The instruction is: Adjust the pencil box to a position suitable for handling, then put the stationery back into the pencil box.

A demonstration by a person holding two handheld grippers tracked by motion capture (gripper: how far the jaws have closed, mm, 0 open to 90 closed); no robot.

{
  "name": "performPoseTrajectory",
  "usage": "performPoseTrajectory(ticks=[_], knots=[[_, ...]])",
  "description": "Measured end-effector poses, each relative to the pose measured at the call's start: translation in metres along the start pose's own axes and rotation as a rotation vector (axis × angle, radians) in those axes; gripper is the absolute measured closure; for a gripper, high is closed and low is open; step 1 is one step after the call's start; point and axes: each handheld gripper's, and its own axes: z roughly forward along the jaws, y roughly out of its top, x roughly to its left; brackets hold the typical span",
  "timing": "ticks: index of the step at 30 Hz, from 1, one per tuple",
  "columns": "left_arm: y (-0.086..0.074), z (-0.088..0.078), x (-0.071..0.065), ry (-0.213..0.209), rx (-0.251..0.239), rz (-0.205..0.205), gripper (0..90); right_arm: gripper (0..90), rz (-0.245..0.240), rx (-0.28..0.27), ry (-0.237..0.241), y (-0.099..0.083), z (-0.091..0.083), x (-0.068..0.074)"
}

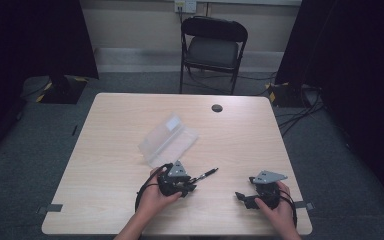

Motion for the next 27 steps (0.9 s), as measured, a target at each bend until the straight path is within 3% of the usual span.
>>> performPoseTrajectory(ticks=[1, 2, 4, 14, 15, 17, 18, 21, 22, 27], knots=[[0.001, 0.001, 0.0, 0.012, 0.002, 0.009, 63.5, 17.5, -0.002, 0.0, -0.001, 0.0, 0.0, 0.0], [0.002, 0.0, 0.0, 0.027, 0.008, 0.014, 74.0, 17.5, -0.001, 0.0, -0.001, 0.0, 0.0, 0.0], [0.003, -0.001, 0.001, 0.023, 0.027, -0.005, 76.5, 17.5, -0.001, 0.0, -0.001, 0.0, 0.0, 0.0], [-0.009, -0.021, 0.001, 0.005, 0.062, -0.038, 78.0, 17.4, -0.003, 0.001, 0.0, 0.0, 0.0, -0.001], [-0.009, -0.02, 0.001, 0.0, 0.051, -0.04, 76.9, 17.4, -0.004, 0.002, -0.001, 0.001, 0.0, -0.001], [-0.009, -0.017, 0.002, 0.028, 0.023, -0.02, 53.8, 17.4, 0.0, 0.002, 0.0, 0.001, 0.001, -0.001], [-0.009, -0.014, 0.003, 0.033, 0.0, -0.011, 48.4, 17.4, 0.0, 0.001, 0.0, 0.001, 0.001, -0.001], [-0.005, -0.008, 0.003, 0.009, 0.0, -0.018, 50.0, 17.4, 0.0, 0.001, 0.0, 0.001, 0.001, -0.001], [-0.003, -0.006, 0.003, 0.017, 0.008, -0.001, 49.2, 17.3, 0.0, 0.002, 0.001, 0.001, 0.001, -0.001], [0.003, 0.004, 0.004, 0.018, -0.005, -0.006, 49.6, 17.2, -0.001, 0.002, 0.002, 0.001, 0.001, -0.001]])
